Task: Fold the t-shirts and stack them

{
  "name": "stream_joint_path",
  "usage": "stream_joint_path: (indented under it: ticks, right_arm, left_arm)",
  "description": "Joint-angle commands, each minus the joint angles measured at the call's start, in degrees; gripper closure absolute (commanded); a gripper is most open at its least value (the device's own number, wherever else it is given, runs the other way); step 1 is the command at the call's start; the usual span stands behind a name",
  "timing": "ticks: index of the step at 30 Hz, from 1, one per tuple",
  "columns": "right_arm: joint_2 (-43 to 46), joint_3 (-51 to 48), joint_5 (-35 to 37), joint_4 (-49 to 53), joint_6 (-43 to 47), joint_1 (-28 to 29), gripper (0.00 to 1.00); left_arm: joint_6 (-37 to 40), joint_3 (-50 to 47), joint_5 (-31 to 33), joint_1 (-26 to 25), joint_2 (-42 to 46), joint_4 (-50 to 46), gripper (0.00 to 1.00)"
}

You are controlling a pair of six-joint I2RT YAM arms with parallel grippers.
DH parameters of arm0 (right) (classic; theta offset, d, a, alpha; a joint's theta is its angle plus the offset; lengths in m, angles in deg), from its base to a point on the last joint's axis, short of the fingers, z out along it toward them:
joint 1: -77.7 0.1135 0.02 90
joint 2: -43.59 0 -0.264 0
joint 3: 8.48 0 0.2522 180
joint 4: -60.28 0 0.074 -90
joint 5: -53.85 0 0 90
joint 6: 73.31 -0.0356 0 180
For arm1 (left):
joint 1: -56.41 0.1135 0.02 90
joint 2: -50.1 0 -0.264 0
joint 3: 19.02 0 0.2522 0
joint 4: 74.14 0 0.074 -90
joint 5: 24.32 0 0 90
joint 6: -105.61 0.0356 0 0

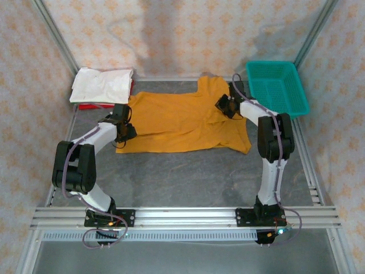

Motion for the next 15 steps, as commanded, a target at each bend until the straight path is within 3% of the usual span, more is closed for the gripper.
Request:
stream_joint_path:
  ticks: [1,7,15]
  right_arm:
    - [6.41,-4.48,1.01,0.85,-0.55,0.02,0.78]
    - [9.81,-12.05,2.40,-1.17,1.16,0.77,0.79]
    - [5.43,-15.32,1.31,-5.74,1.43,1.30,0.80]
  left_arm:
    - [0.82,-0.84,0.21,-0.27,1.86,-0.01,0.70]
    - [1.81,-0.19,-2.28,-0.26,-1.61,1.74,0.70]
    - [1.62,3.33,-1.60,-0.19,-6.95,2.88,0.71]
